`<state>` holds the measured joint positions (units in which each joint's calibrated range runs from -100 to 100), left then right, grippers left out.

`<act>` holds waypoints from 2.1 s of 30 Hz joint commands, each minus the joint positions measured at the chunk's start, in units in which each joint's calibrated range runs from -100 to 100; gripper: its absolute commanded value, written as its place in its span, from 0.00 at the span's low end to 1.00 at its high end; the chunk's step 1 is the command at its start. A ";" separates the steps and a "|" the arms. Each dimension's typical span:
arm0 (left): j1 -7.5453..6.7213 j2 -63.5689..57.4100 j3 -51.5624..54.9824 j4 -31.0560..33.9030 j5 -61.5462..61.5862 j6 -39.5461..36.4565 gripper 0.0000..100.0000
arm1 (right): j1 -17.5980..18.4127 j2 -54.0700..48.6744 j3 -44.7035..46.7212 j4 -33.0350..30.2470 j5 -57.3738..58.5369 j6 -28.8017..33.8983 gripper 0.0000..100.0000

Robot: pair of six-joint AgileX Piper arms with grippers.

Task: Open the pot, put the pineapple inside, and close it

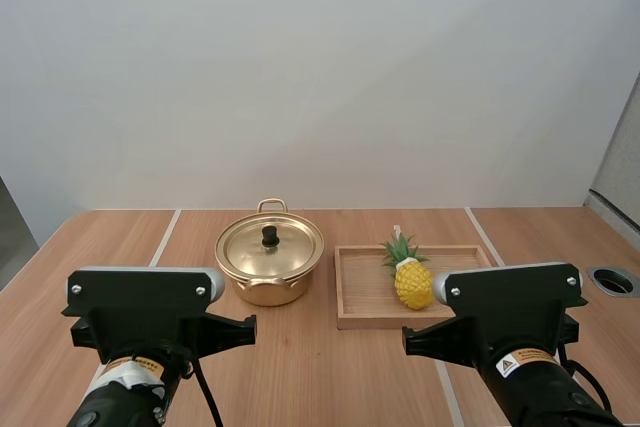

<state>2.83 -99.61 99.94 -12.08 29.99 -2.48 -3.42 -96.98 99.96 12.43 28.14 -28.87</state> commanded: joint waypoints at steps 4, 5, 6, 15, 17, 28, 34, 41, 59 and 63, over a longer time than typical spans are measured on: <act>-0.16 -0.39 0.06 -3.65 1.33 -0.61 0.00 | -0.11 -0.32 0.04 5.93 1.71 -0.20 0.00; -0.16 -0.39 0.06 -3.65 1.50 -1.01 0.00 | -0.11 -0.32 0.04 5.93 1.71 -0.20 0.00; -0.16 -0.39 0.06 -3.65 1.90 -1.52 0.00 | -0.11 -0.32 0.04 5.93 1.71 -0.20 0.00; -0.16 -0.39 0.06 -3.65 2.07 -1.62 0.00 | -0.11 -0.32 0.04 5.71 1.71 -0.20 0.00; -0.16 -0.39 0.06 -3.65 2.07 -1.62 0.00 | -0.11 -0.32 0.04 5.71 1.71 -0.20 0.00; -0.16 -0.39 0.06 -3.65 2.07 -1.62 0.00 | -0.11 -0.32 0.04 5.71 1.71 -0.20 0.00; -0.16 -0.39 0.06 -3.65 2.07 -1.62 0.00 | -0.11 -0.32 0.04 5.71 1.71 -0.20 0.00; -0.16 -0.39 0.06 -3.65 2.07 -1.62 0.00 | -0.11 -0.32 0.04 5.71 1.71 -0.20 0.00; -0.16 -0.39 0.06 8.47 -7.37 1.81 0.00 | -0.11 -0.32 0.04 0.03 -4.80 -0.20 0.00; -0.16 -0.39 -5.25 8.47 -8.10 1.81 0.06 | -0.11 -0.32 0.04 -0.38 -7.50 -0.20 0.00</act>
<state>2.83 -99.61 97.99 -4.03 24.76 -0.77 -3.42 -96.98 99.96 12.82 23.57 -28.87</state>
